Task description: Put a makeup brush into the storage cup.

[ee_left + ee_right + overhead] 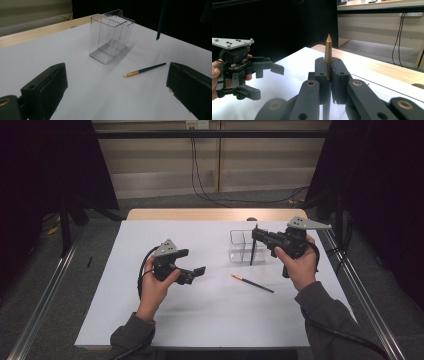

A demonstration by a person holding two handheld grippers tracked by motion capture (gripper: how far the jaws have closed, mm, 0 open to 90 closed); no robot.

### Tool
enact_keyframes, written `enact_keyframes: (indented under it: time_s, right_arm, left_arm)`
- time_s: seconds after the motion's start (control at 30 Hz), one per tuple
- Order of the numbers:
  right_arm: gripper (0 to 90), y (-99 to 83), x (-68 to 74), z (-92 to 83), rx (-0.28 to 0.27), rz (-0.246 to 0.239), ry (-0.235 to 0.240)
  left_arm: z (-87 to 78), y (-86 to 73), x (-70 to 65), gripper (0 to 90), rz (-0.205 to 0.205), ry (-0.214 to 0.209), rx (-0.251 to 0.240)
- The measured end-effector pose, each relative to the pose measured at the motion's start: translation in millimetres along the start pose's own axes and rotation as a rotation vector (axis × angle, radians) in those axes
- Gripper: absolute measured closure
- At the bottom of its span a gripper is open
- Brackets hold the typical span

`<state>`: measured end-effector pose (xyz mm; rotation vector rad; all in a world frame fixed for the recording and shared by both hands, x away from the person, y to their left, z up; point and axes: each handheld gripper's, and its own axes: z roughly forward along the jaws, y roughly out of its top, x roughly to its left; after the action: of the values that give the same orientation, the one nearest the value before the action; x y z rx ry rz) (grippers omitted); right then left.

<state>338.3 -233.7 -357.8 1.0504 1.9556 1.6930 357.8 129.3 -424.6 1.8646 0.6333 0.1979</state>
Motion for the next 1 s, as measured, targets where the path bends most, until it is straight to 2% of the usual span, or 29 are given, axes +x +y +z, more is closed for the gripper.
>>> enact_keyframes:
  time_s: [0.63,1.0]
  right_arm:
    - [84.4,16.0,-13.2,-0.4,-0.040,-0.004,-0.046]
    - [84.4,18.8,-23.8,1.0,-0.049,0.004,-0.083]
  left_arm:
    - [1.2,0.1,-1.8,3.6,0.001,-0.006,-0.005]
    - [-0.4,0.6,-1.0,3.6,0.001,-0.005,-0.007]
